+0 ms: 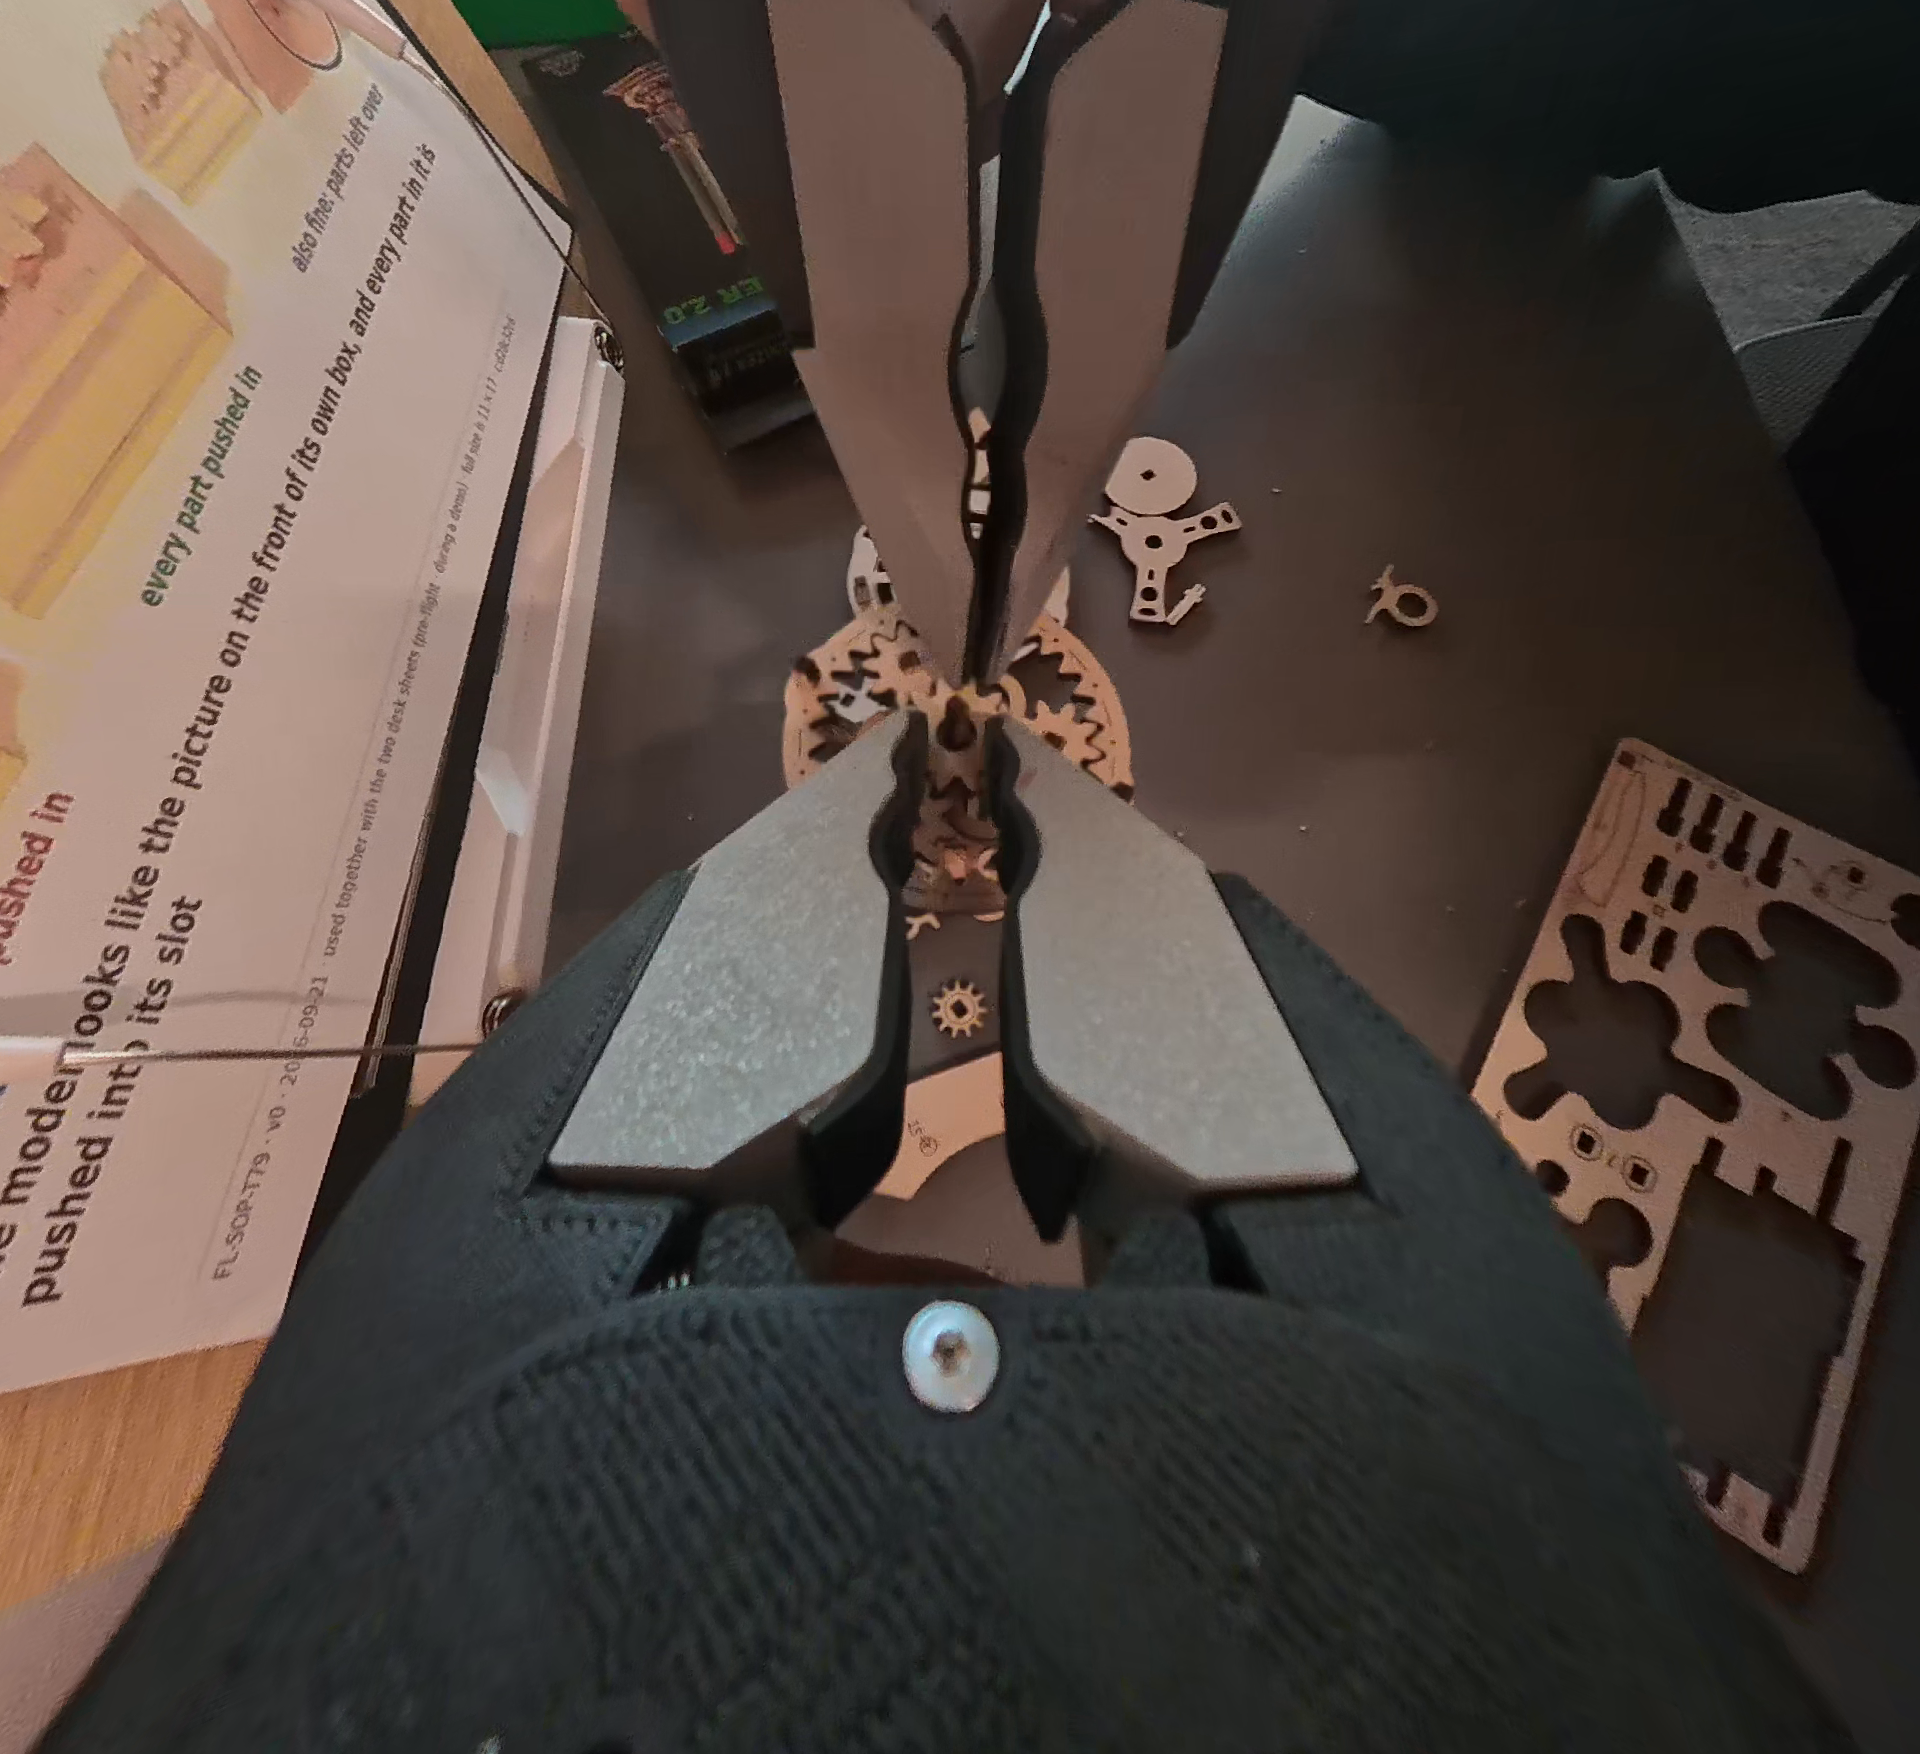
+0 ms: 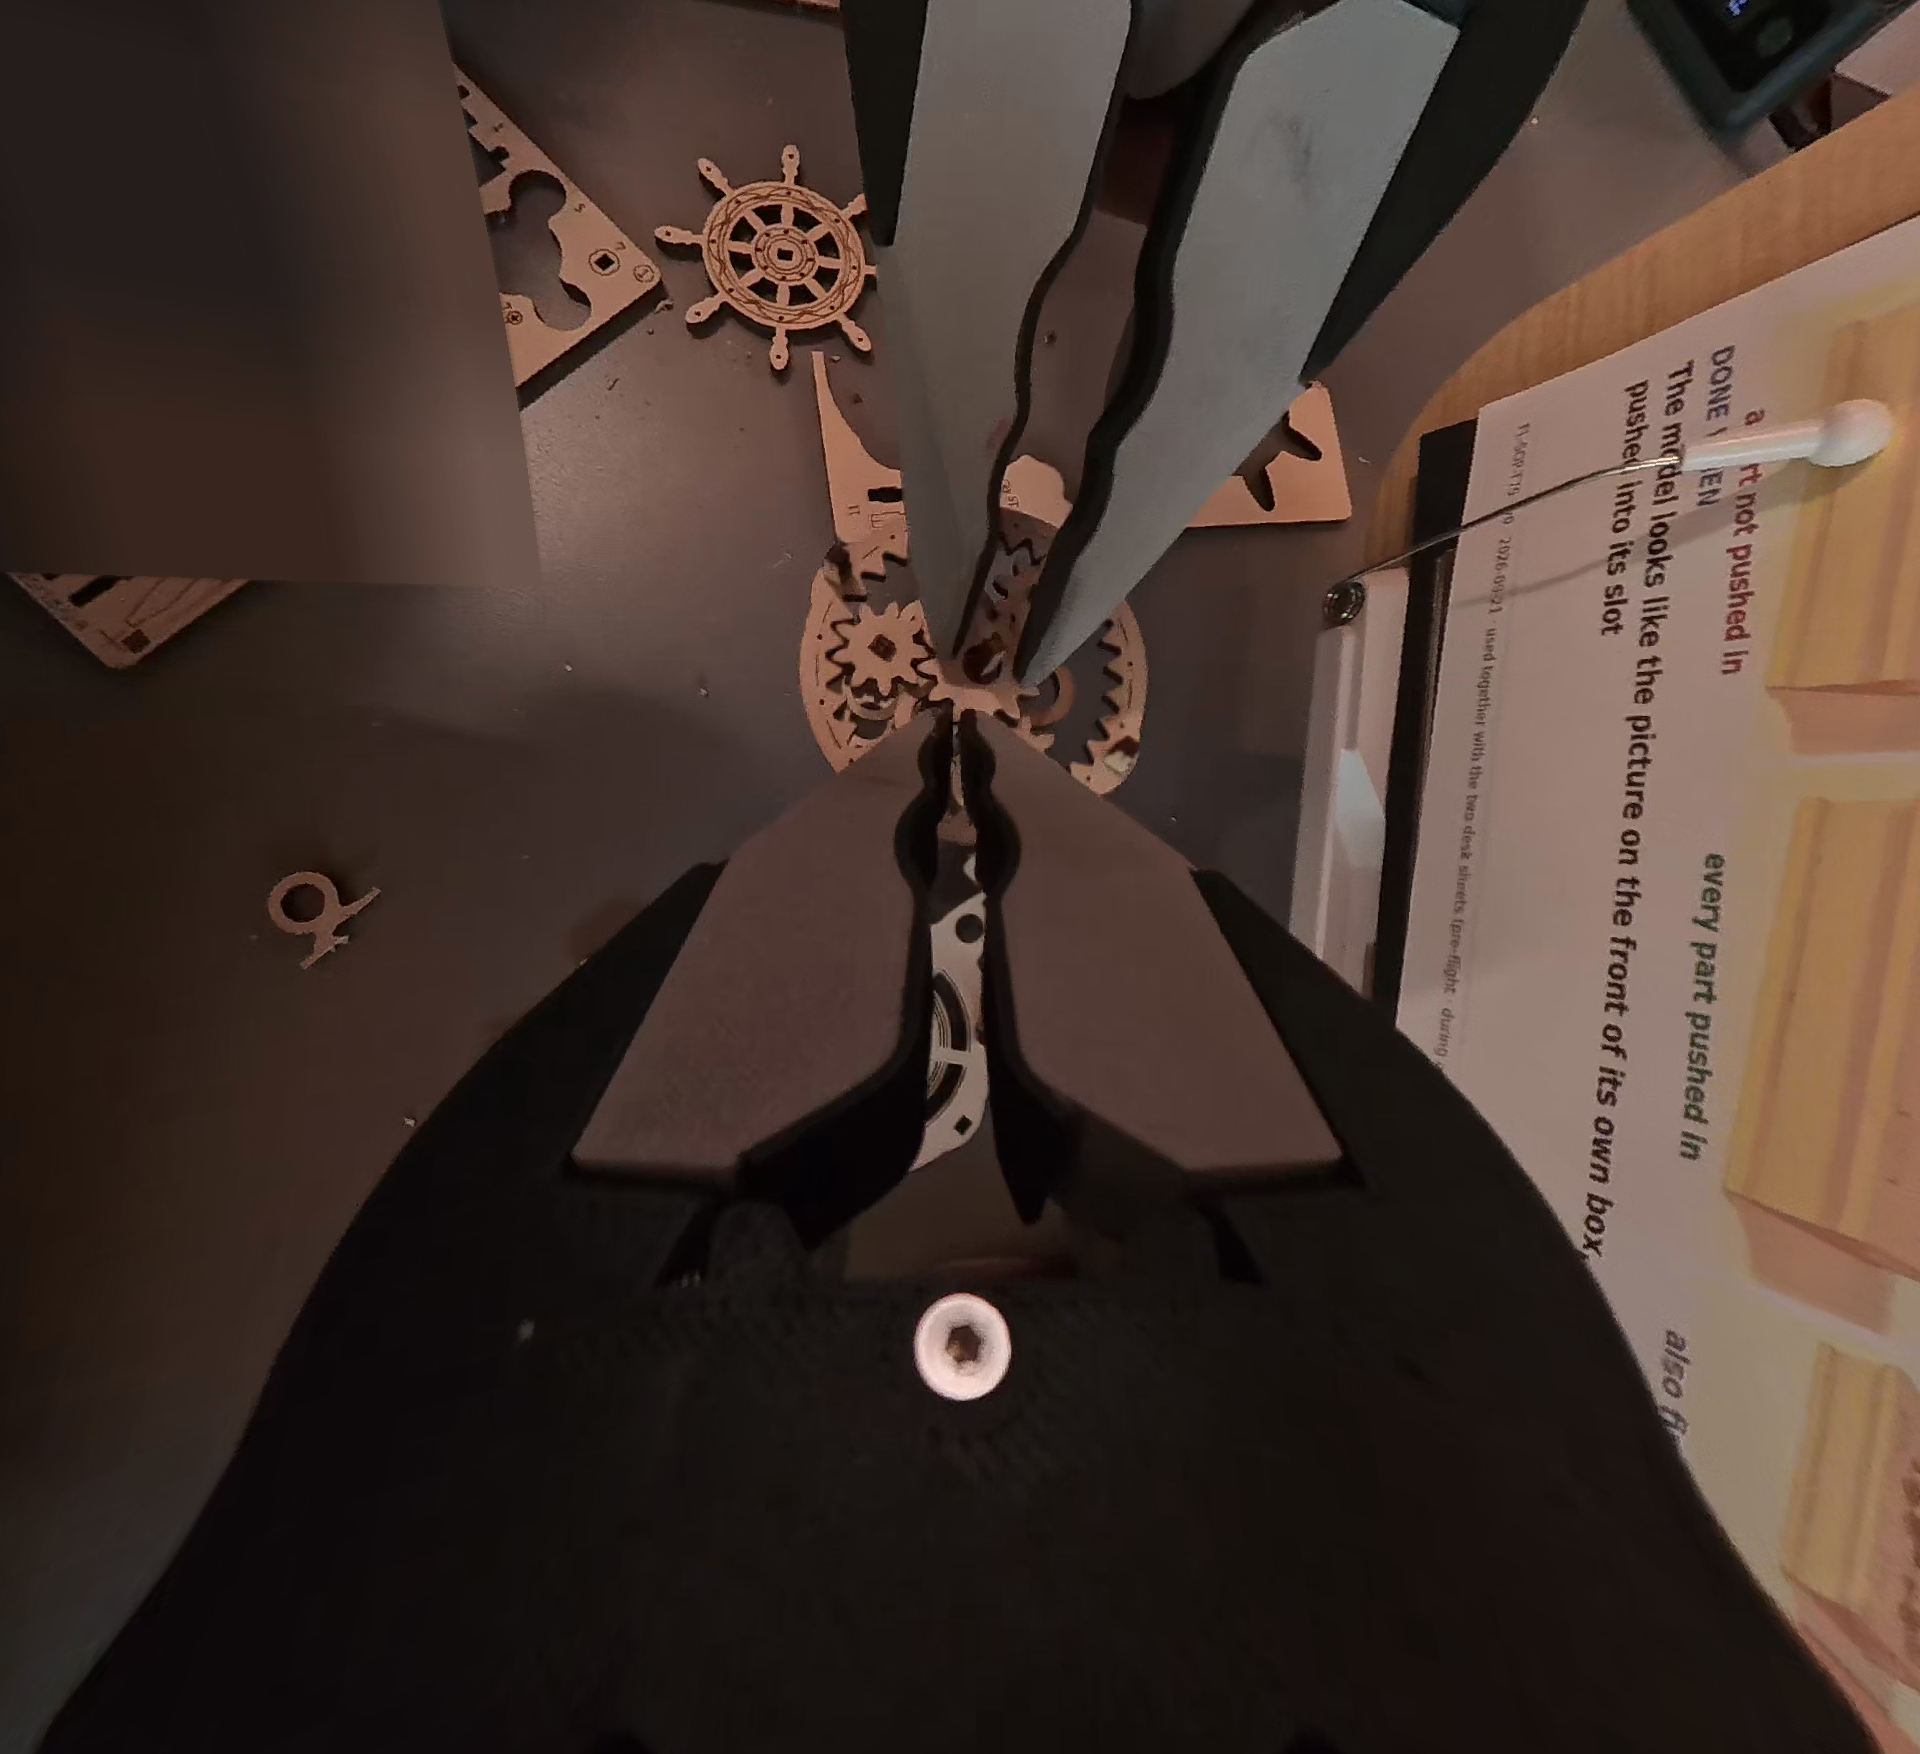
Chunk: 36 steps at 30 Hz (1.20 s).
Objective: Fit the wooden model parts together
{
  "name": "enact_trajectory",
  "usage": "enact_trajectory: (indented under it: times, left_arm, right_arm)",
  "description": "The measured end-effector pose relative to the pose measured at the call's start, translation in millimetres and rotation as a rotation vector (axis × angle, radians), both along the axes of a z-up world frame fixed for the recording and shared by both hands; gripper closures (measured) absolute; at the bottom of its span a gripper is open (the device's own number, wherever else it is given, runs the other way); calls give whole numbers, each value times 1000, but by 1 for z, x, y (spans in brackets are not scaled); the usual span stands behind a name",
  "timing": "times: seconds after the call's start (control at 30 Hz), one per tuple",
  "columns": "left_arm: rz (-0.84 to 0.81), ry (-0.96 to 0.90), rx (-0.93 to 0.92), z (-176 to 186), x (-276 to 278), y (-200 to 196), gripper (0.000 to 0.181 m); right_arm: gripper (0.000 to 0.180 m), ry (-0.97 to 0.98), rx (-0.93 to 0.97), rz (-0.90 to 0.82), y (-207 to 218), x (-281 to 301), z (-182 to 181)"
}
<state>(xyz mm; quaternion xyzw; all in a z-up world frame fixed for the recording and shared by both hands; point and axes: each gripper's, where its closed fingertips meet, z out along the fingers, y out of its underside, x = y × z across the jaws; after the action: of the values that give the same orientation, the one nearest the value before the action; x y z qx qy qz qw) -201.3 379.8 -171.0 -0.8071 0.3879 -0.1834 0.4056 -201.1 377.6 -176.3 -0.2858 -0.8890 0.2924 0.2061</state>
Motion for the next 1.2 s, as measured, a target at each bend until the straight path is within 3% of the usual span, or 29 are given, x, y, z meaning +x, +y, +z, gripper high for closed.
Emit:
enact_trajectory:
  times: [0.57, 0.67, 1.2]
  left_arm:
    - [-23, 19, -1, 0, 0, 0, 178]
    - [-12, 27, -2, 2, -4, 0, 169]
    - [-15, 14, -12, 0, -4, 0, 178]
  right_arm:
    - [180, 16, 47, 3, -1, 0, 0]
    - [180, 24, 55, -4, -1, 0, 3]
    - [180, 24, 73, -9, -1, -1, 0]
